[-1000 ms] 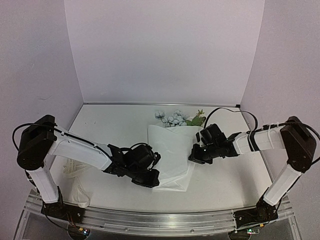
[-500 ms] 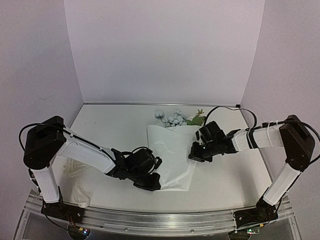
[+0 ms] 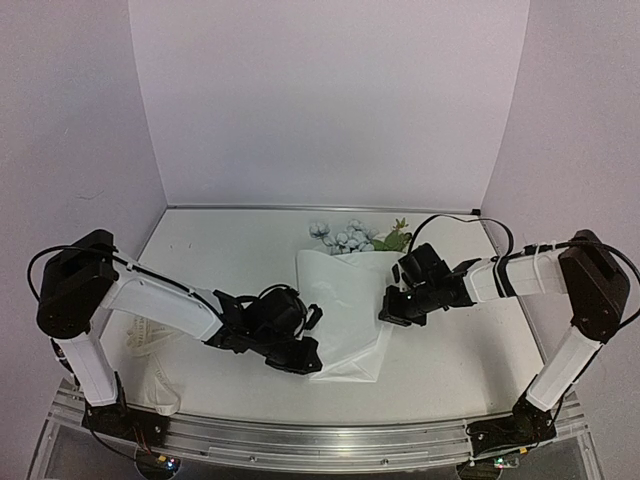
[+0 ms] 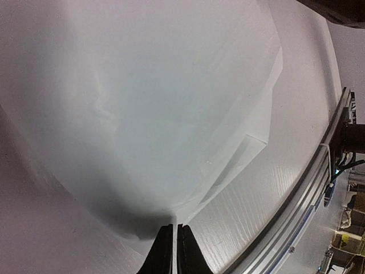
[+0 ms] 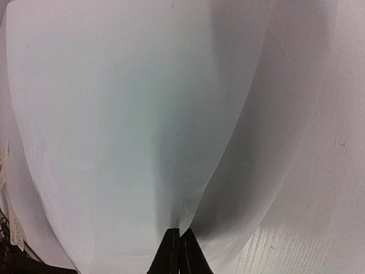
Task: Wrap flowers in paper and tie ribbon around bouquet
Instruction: Press the fold line on the folded wrapping paper.
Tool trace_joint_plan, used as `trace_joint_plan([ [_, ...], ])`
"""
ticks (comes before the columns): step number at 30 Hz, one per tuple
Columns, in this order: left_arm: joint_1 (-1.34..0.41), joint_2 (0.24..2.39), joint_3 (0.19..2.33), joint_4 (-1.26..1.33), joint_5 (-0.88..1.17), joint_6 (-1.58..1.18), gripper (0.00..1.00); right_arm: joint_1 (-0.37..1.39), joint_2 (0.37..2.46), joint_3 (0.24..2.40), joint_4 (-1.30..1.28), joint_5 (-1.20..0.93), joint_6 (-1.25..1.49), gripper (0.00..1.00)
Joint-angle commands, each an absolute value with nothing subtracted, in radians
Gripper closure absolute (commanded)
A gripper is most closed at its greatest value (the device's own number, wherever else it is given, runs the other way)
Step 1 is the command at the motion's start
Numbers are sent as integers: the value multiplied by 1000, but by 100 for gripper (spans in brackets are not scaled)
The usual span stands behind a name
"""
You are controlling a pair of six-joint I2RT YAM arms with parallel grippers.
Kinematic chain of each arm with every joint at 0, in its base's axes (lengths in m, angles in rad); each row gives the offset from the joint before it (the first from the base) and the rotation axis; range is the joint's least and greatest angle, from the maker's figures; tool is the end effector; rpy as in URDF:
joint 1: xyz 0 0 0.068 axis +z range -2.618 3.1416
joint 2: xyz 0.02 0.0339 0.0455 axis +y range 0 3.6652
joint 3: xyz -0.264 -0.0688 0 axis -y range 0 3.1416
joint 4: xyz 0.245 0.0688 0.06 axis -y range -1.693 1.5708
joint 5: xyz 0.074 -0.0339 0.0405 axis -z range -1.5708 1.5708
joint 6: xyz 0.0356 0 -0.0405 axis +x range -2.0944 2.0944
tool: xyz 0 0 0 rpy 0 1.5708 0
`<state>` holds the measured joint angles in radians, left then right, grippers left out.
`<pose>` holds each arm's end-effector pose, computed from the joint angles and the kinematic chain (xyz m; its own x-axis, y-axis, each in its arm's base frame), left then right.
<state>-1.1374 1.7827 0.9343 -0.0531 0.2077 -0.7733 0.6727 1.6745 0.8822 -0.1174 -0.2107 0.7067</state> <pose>0.1403 -0.3208 0.1421 -0.8935 0.3034 -0.3310 0.4439 0.7081 -0.5491 0.2526 0.2108 0.1579 -0.9304 0.0706 -0.3597 -0.1389 0.8402 0.5242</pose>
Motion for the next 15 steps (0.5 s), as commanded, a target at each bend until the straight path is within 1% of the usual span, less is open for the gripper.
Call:
trace_joint_plan([
  [1,-1132,1861,968,-39,228,-742,96,669,1650,906,-152,-165,693,100],
  [9,-1132,1898,978,-37,250,-748,97,669,1613,901,-193,-166,682,99],
  [10,-1132,1900,979,-40,251,-747,97,670,1603,905,-205,-175,683,96],
  [12,-1132,1902,980,-45,251,-749,97,675,1572,902,-230,-180,683,84],
  [15,-1132,1905,978,-46,258,-750,97,689,1502,888,-273,-197,686,70],
])
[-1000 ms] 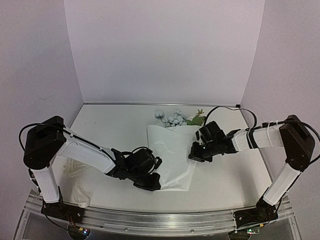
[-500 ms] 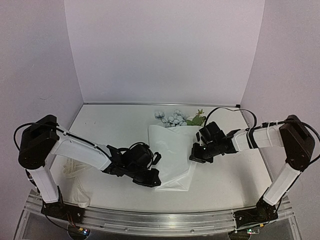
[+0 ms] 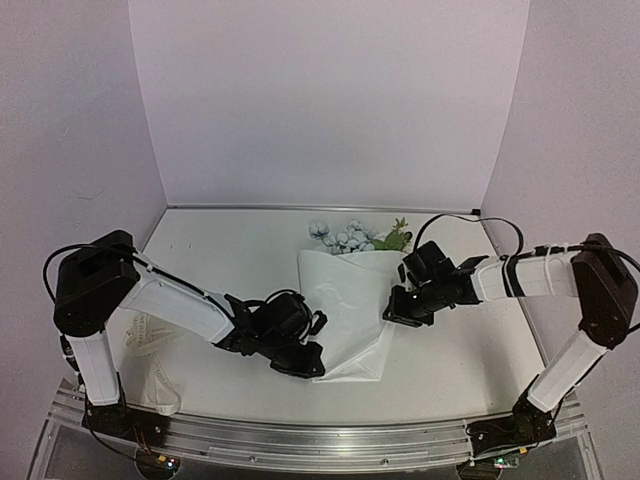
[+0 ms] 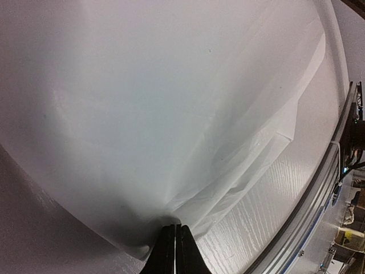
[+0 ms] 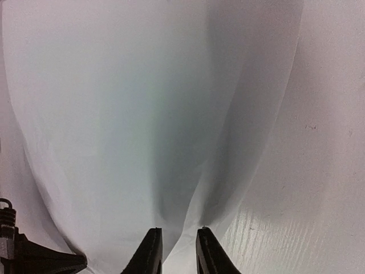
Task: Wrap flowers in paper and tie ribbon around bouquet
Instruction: Press the fold line on the folded wrapping paper.
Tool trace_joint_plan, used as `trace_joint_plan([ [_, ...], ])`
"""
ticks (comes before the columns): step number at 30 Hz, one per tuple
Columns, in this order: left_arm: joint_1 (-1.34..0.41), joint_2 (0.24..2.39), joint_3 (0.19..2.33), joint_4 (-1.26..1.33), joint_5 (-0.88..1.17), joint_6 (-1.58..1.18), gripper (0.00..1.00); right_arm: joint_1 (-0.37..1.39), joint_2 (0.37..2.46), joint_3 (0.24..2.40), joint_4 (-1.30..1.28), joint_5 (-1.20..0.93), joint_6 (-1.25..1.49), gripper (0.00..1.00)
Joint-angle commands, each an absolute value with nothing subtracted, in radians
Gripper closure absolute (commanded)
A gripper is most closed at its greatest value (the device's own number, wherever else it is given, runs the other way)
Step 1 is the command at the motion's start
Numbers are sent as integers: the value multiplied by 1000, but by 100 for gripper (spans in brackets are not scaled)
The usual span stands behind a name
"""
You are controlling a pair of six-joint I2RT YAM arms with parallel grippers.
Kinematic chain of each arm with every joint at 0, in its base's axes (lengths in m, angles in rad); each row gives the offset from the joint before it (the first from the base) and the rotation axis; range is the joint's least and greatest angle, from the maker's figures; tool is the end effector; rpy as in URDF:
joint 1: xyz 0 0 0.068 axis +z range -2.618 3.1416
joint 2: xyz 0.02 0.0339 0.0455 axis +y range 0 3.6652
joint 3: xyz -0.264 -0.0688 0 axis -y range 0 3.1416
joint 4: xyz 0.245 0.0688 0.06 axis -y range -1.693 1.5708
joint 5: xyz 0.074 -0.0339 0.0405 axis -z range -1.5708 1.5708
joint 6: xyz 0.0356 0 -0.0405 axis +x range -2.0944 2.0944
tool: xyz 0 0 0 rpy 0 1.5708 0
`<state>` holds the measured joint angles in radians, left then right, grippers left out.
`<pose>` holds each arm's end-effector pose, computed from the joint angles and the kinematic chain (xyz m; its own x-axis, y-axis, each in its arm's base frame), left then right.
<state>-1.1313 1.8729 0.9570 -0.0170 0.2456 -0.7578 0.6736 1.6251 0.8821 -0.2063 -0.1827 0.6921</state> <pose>0.1453 -0.3295 0.1206 -0.8940 0.3345 -0.2983 0.4474 0.7043 -0.5512 0.2451 0.2039 0.1669 -0.9334 0.0579 -0.3540 -0.1304 0.8646 0.4853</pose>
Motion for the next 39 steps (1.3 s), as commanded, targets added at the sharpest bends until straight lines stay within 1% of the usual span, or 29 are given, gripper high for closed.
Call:
trace_joint_plan([
  [1,-1132,1903,976,-43,261,-750,97,703,1482,875,-276,-205,690,67],
  [2,-1132,1900,973,-42,262,-750,97,714,1467,867,-276,-216,696,65],
  [4,-1132,1897,971,-40,265,-750,97,741,1450,854,-271,-240,715,65],
  [6,-1132,1897,973,-39,270,-747,97,772,1457,848,-246,-272,736,68],
  [9,-1131,1895,974,-35,278,-747,97,806,1512,847,-169,-316,773,79],
  [11,-1132,1892,975,-36,281,-745,97,813,1557,845,-117,-333,797,83],
  [17,-1132,1889,983,-47,281,-738,97,820,1680,844,49,-380,881,89],
  [25,-1132,1884,989,-48,288,-741,97,840,1686,687,203,-321,950,89],
  [32,-1130,1893,1004,-42,305,-749,96,863,1698,639,226,-286,948,88],
  [39,-1088,1863,992,-13,329,-775,90,863,1737,630,227,-262,953,89],
])
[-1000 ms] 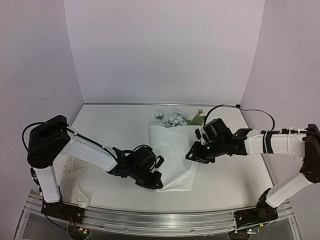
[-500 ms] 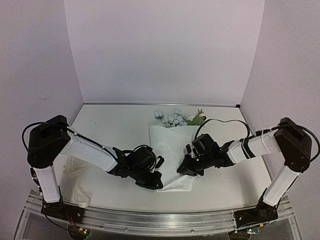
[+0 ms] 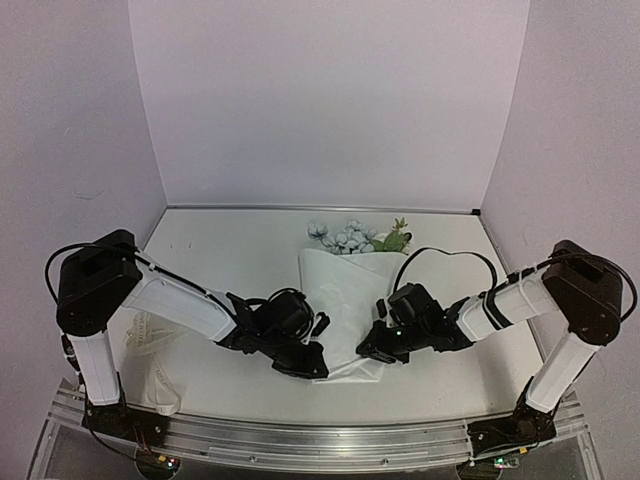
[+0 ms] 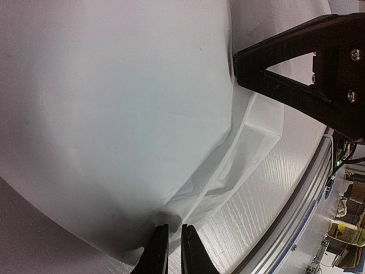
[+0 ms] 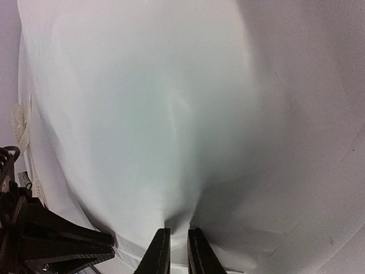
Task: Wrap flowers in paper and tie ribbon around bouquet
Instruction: Press the fold line on the folded wrapping paper.
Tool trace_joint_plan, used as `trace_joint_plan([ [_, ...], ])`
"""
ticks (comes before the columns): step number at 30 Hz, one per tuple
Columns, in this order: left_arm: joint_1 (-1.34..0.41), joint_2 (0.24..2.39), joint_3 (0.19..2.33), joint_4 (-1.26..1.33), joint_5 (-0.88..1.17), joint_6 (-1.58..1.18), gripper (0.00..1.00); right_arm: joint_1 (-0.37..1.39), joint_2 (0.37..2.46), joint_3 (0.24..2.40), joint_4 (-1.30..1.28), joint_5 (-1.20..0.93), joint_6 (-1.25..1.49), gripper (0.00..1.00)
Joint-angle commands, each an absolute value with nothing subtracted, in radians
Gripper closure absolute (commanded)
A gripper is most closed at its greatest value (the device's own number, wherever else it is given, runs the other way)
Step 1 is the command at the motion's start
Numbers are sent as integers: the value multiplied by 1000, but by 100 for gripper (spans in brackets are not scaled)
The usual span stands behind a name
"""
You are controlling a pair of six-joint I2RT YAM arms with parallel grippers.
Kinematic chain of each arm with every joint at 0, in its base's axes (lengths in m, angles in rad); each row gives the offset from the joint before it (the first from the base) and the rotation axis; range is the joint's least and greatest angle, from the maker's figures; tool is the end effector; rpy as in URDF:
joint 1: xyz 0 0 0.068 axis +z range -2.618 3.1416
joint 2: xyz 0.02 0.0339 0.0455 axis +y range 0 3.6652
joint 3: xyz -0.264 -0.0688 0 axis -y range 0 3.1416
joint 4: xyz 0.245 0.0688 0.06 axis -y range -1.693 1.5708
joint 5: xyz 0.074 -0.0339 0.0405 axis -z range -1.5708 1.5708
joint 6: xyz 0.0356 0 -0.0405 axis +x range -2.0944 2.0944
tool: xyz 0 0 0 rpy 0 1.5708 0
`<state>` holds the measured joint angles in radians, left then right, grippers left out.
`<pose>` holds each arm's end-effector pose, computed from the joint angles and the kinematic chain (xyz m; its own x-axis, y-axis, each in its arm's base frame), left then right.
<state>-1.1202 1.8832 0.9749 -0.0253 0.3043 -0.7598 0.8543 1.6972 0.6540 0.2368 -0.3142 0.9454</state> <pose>0.1486 -0.3318 0.1217 -0.8988 0.3489 -0.2654 0.4378 0.6832 -0.5844 0.1908 0.2358 0.1161 -0.9729 0.0569 -0.2243 -0.1178 0.7125 0.6917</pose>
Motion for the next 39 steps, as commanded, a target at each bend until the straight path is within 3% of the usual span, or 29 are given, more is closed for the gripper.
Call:
trace_joint_plan([
  [1,-1078,1861,986,-6,339,-778,89,863,1738,624,227,-258,955,89],
  [18,-909,1967,964,110,484,-811,87,862,1752,579,232,-241,965,90],
  [39,-721,2093,1119,98,589,-803,86,862,1758,573,238,-261,945,90],
])
